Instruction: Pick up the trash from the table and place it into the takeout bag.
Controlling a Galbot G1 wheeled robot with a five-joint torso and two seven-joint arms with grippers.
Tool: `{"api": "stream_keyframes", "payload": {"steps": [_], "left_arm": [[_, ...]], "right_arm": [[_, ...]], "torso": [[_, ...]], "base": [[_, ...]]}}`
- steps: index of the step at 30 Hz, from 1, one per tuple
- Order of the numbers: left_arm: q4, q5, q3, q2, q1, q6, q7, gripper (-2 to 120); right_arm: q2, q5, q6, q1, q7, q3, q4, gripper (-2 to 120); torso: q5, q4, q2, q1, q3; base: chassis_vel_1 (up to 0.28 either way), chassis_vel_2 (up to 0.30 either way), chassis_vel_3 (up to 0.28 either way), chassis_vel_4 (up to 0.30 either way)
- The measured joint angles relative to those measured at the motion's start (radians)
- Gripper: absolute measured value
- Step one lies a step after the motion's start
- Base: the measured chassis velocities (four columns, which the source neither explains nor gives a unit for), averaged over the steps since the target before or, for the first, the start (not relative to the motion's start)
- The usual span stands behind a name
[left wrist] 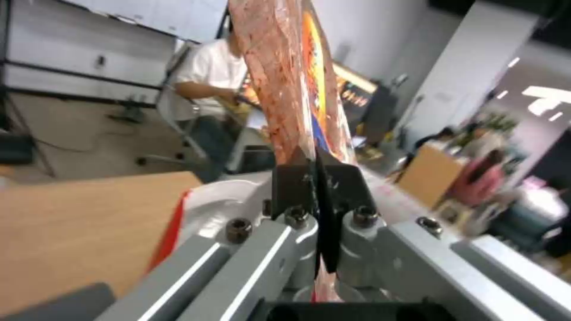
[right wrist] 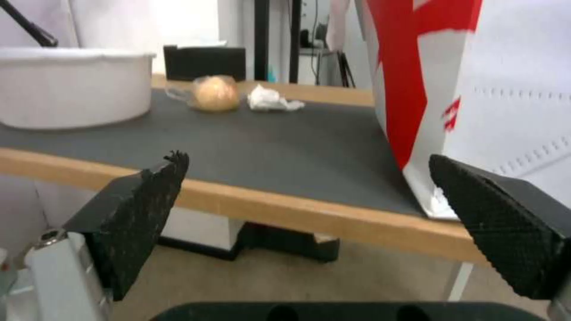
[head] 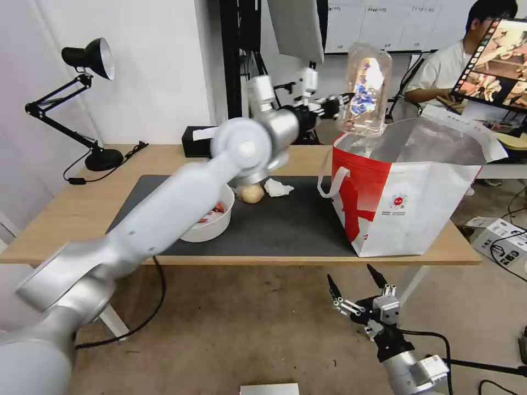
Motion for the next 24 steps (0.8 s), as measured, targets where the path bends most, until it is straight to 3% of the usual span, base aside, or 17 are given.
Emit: {"api": "stream_keyframes", "payload": {"steps": [3, 7, 13, 17, 22, 24], "left_arm": [[0.092, 0.118, 0.066, -0.049, -0.029, -0.012, 0.014, 0], [0.144, 0.210, 0.105, -0.085, -0.039, -0.017, 0.037, 0], [0.144, 0.261, 0.147, -0.084, -0.044, -0.017, 0.092, 0], [0.112, 0.233, 0.169, -0.066, -0.045, -0.016, 0.147, 0], [0.087, 0.212, 0.183, -0.054, -0.045, -0.013, 0.171, 1], [0.087, 0.207, 0.188, -0.053, -0.045, -0.012, 0.172, 9]], "right_arm": [[-0.004, 0.001, -0.005, 0.008, 0.000, 0.000, -0.006, 100], [-0.010, 0.005, -0.009, 0.014, 0.001, -0.001, -0.008, 100], [-0.018, 0.014, -0.011, 0.022, 0.004, 0.002, -0.015, 100], [-0.025, 0.027, -0.015, 0.030, 0.005, 0.002, -0.019, 100], [-0.030, 0.032, -0.016, 0.035, 0.003, 0.002, -0.026, 100], [-0.031, 0.032, -0.016, 0.037, 0.002, 0.001, -0.031, 100]], "torso": [[0.0000, 0.0001, 0.000, 0.000, 0.000], [-0.0001, 0.0000, 0.000, 0.000, 0.000], [-0.0002, 0.0001, 0.000, 0.000, 0.000], [-0.0003, 0.0002, 0.000, 0.000, 0.000], [-0.0003, 0.0002, 0.000, 0.000, 0.000], [-0.0003, 0.0002, 0.000, 0.000, 0.000]], "base": [[0.000, 0.000, 0.000, 0.000], [0.000, 0.000, 0.000, 0.000], [0.000, 0.000, 0.000, 0.000], [0.000, 0.000, 0.000, 0.000], [0.000, 0.000, 0.000, 0.000], [0.000, 0.000, 0.000, 0.000]]}}
